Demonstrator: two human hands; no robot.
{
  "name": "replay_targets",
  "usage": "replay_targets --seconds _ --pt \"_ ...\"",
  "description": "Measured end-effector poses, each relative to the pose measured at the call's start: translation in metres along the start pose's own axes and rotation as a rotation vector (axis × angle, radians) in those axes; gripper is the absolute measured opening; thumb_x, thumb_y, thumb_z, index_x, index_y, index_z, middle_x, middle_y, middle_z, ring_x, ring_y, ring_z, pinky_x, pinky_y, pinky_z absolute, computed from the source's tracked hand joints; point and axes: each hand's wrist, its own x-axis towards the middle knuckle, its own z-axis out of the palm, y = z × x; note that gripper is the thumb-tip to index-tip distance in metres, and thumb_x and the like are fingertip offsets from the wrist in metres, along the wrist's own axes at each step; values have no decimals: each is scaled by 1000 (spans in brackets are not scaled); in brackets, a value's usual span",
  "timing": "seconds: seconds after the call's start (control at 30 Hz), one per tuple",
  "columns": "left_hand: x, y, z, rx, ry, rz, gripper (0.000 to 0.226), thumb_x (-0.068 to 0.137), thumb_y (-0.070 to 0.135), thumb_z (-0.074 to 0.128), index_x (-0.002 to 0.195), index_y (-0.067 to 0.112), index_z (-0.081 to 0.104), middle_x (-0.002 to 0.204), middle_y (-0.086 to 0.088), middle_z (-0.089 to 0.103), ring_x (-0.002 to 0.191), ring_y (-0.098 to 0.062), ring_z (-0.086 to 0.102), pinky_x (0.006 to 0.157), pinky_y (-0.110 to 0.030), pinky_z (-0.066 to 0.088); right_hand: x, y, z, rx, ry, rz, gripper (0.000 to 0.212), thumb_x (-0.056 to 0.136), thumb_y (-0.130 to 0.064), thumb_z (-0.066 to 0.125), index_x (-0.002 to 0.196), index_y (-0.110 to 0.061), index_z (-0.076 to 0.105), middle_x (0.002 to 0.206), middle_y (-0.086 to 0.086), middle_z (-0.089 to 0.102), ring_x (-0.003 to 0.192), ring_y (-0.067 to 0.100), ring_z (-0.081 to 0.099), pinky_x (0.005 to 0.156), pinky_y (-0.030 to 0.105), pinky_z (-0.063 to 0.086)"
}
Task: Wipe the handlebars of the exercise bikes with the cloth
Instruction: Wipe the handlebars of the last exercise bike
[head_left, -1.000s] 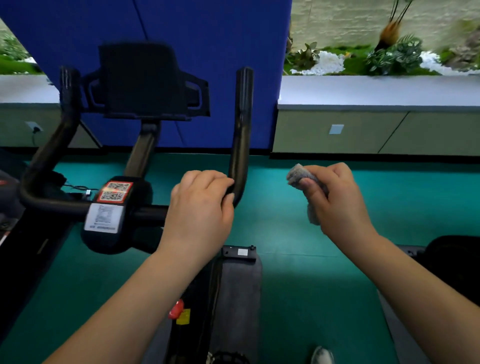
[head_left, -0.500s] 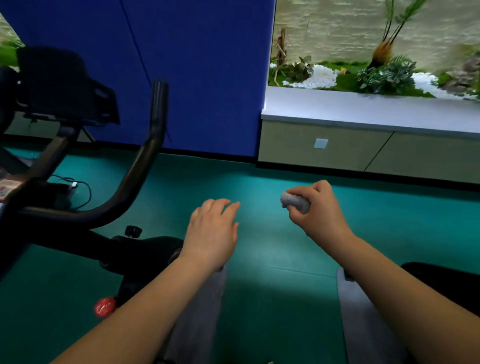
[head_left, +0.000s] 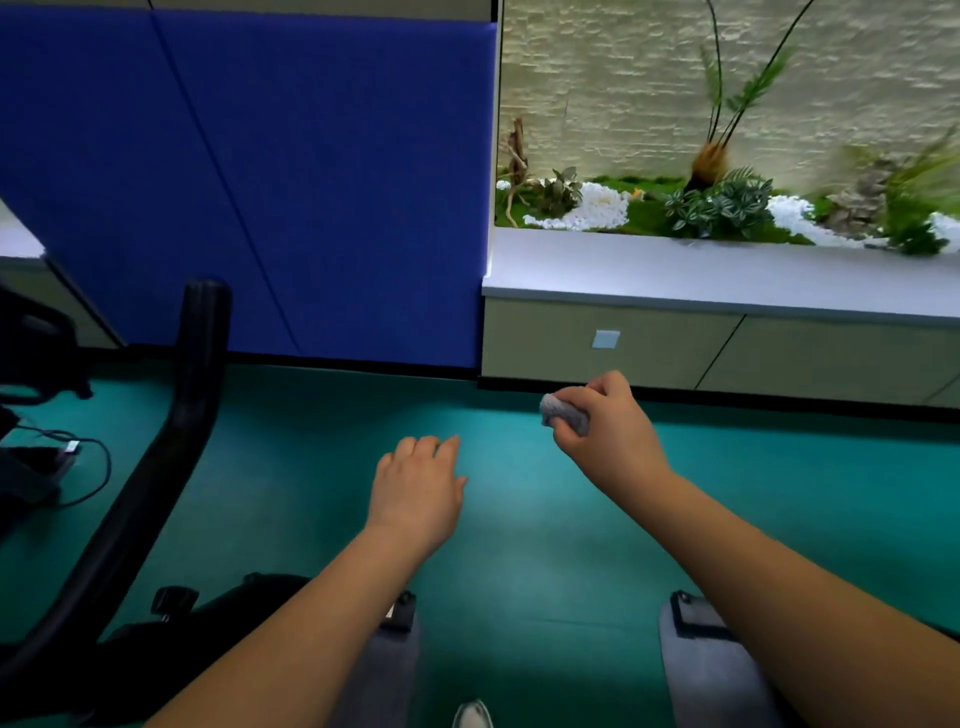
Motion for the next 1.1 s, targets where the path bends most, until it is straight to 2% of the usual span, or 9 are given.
replay_targets --seconds 0.17,0.43,0.63,0.83,1.1 --pt "43 -3 -3 33 -33 14 53 97 43 37 145 24 28 140 3 44 126 -22 38 101 -37 33 49 13 8 -29 -12 8 28 85 -29 62 113 -26 67 96 -3 41 76 20 54 70 31 49" --pt "121 -16 -5 68 -70 -38 53 98 43 37 147 23 28 149 2 35 133 -21 31 106 -37 29 143 31 33 -39 -102 -53 20 92 -32 51 104 -21 63 94 0 47 73 21 52 65 32 45" --pt "206 -16 -3 60 -79 -138 55 99 42 37 148 23 25 151 2 32 136 -21 29 110 -39 26 248 58 53 -35 -178 -172 16 92 -30 53 100 -20 62 91 0 45 71 22 53 63 33 45" --pt "290 -18 -4 27 -86 -286 56 99 42 36 150 23 23 152 2 32 137 -21 28 112 -40 24 354 71 73 -39 -263 -334 17 92 -33 53 103 -23 60 94 -2 48 79 21 55 67 33 47" --pt "341 -54 -2 -12 -94 -478 56 99 42 37 149 24 23 152 3 33 137 -20 30 110 -39 25 449 35 126 51 -381 -479 20 90 -33 53 107 -27 61 95 -2 51 80 17 54 72 35 48"
